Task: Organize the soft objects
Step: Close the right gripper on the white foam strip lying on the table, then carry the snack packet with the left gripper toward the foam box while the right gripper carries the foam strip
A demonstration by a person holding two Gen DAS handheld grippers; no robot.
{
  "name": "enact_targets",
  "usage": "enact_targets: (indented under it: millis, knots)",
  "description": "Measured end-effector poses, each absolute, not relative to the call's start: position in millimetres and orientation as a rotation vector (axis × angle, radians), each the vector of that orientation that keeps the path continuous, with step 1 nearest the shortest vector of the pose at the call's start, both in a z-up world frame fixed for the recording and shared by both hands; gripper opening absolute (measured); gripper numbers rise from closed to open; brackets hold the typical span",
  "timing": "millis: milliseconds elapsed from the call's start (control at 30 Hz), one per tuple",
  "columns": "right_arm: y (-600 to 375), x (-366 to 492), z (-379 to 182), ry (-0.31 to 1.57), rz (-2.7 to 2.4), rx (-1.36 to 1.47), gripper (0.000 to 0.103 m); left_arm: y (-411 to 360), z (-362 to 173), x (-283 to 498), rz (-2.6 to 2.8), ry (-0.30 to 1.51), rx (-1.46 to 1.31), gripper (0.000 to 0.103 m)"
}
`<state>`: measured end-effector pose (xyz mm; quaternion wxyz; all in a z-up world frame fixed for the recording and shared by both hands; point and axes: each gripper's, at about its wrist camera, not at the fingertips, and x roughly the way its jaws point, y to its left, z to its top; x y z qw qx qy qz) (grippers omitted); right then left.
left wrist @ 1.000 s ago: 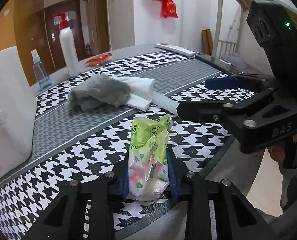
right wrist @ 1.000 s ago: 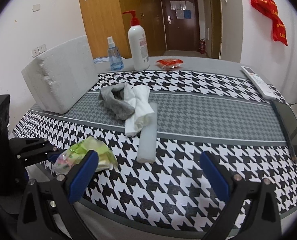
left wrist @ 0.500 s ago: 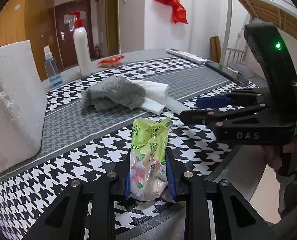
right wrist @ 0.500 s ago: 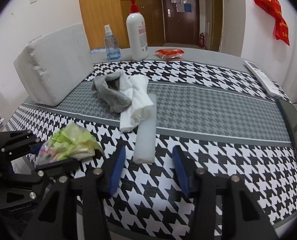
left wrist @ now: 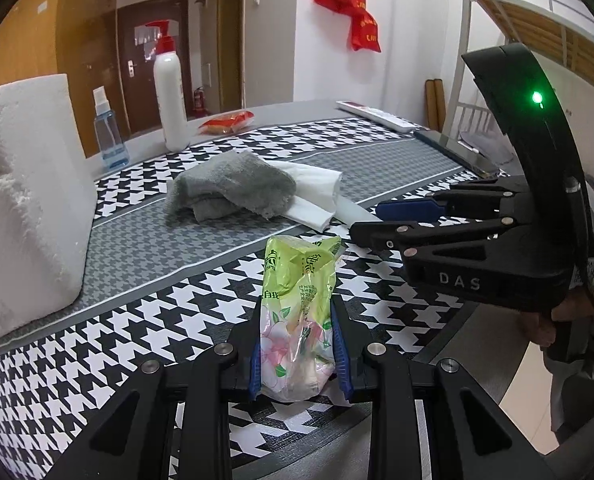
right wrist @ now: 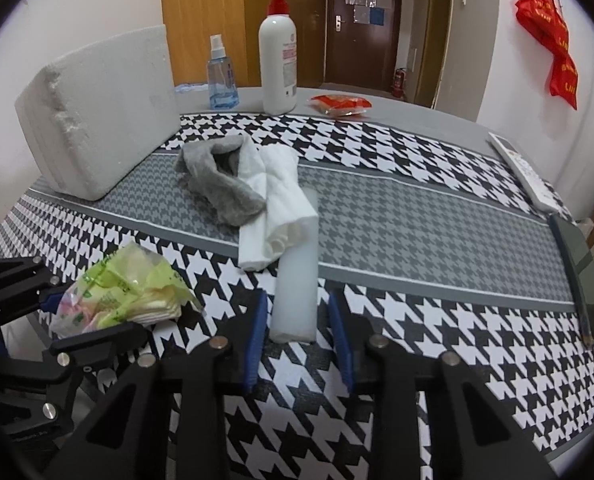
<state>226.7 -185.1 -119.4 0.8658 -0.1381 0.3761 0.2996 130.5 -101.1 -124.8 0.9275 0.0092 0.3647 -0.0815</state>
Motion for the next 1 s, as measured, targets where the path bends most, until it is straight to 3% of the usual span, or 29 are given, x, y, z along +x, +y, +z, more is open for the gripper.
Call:
enact_targets:
  millis: [267,1000]
  knots:
    - [-188,229,-115,0.784,0.647,-0.237,0.013,-99,-122,127,-0.143,0.724,0.005,0.030]
    - [-227,220,-85,0.731,0.600,-0.076,0.013,-88,-111,114,-0.098,0.676,0.004,0.030]
